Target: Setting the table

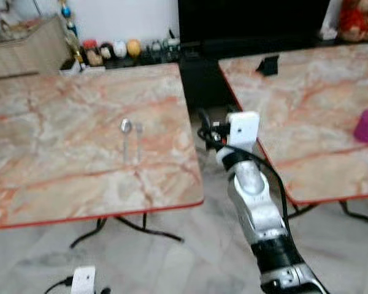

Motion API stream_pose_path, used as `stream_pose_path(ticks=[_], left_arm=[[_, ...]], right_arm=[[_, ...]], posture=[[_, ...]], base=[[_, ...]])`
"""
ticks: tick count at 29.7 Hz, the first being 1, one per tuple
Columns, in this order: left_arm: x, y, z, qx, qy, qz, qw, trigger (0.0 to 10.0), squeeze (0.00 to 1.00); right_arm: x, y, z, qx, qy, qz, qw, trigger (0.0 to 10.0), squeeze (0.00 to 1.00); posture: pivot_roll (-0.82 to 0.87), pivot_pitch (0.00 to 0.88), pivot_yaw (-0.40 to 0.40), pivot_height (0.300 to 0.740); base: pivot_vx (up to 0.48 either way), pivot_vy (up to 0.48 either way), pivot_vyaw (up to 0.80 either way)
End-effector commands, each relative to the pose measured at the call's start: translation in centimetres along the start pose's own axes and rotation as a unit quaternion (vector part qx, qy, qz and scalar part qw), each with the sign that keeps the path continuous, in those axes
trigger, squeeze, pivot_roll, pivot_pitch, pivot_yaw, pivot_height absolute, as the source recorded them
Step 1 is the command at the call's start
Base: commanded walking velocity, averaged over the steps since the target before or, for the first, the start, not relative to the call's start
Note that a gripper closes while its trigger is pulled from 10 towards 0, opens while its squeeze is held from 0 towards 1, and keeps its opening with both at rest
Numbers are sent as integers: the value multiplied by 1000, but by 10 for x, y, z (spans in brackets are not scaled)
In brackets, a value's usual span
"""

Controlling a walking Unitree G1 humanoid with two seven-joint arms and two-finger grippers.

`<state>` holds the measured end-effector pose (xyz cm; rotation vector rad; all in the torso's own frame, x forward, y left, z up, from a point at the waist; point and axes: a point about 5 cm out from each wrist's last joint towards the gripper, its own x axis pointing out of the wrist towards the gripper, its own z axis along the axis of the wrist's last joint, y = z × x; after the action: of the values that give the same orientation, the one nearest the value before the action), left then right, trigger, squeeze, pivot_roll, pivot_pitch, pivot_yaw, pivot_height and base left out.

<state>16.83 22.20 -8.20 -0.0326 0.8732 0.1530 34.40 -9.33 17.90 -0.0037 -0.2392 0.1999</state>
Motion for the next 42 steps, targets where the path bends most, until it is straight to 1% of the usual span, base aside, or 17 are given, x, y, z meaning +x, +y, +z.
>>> stream_pose_path(ticks=[1,35,42], left_arm=[[-1,6,-4,-3,10,9,1000,10000,0],[-2,6,-6,1,12,6,1000,10000,0],[-2,5,-5,2,10,5,1000,10000,0]], right_arm=[[3,2,5,5,-8,0,1000,10000,0],[5,1,5,-5,-11,-1,1000,10000,0],[3,1,3,-5,-8,-1,1000,10000,0]], posture=[[-110,0,89,740],[-103,0,83,740],[-103,0,83,740]], base=[[0,416,0],[0,415,0],[0,0,0]])
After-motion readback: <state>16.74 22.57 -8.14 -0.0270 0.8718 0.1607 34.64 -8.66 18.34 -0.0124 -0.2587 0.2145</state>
